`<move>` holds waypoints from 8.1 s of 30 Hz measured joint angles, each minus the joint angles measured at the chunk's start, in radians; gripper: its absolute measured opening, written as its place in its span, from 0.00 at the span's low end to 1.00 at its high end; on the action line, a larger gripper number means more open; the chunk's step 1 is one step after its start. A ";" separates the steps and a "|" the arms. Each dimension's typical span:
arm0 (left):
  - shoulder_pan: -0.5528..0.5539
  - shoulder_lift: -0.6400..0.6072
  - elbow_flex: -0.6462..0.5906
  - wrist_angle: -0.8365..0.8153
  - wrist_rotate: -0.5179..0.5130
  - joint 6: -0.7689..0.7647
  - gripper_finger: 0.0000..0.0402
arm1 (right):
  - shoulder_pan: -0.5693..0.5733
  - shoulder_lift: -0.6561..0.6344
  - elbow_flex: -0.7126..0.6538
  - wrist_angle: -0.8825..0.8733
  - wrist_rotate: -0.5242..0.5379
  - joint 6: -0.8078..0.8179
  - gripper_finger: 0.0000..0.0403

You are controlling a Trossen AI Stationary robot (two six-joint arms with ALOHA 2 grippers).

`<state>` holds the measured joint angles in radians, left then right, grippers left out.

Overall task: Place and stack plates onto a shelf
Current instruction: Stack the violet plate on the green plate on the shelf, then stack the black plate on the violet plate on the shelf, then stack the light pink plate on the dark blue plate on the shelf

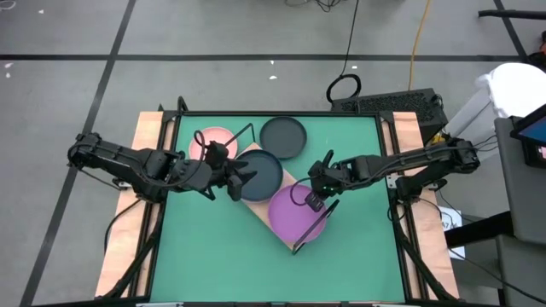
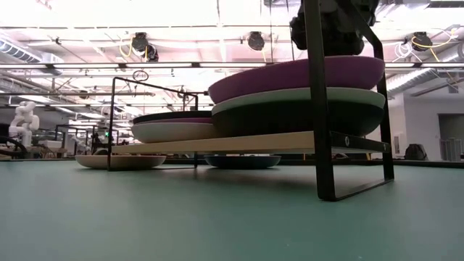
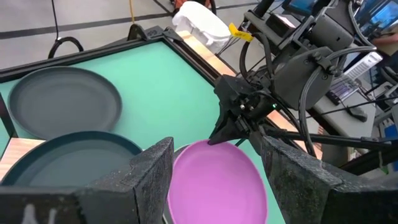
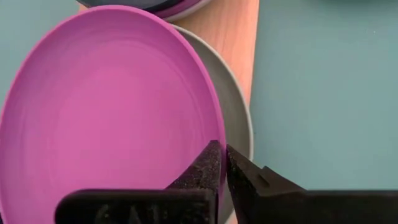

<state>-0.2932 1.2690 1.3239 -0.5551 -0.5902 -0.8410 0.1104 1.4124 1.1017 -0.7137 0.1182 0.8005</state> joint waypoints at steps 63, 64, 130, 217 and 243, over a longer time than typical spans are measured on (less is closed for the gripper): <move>0.047 0.000 0.000 -0.143 0.006 -0.195 0.61 | -0.806 0.298 0.089 0.269 -0.323 -0.067 0.47; 0.047 0.000 0.000 -0.146 0.006 -0.195 0.61 | -0.809 0.311 0.089 0.280 -0.331 -0.070 0.49; 0.047 0.001 0.000 -0.266 -0.023 -0.161 0.61 | -0.863 0.073 -0.089 0.495 -0.384 -0.023 0.00; 0.411 -0.003 0.000 -0.258 0.226 0.161 0.61 | -0.186 -0.076 -0.196 0.173 -0.358 0.102 0.00; 0.726 -0.011 -0.001 -0.359 0.547 0.191 0.61 | -0.141 -0.160 -0.238 0.221 -0.207 0.210 0.45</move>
<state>0.4331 1.2575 1.3231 -0.9143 -0.0432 -0.6495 -0.0307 1.2525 0.8639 -0.4928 -0.0883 1.0103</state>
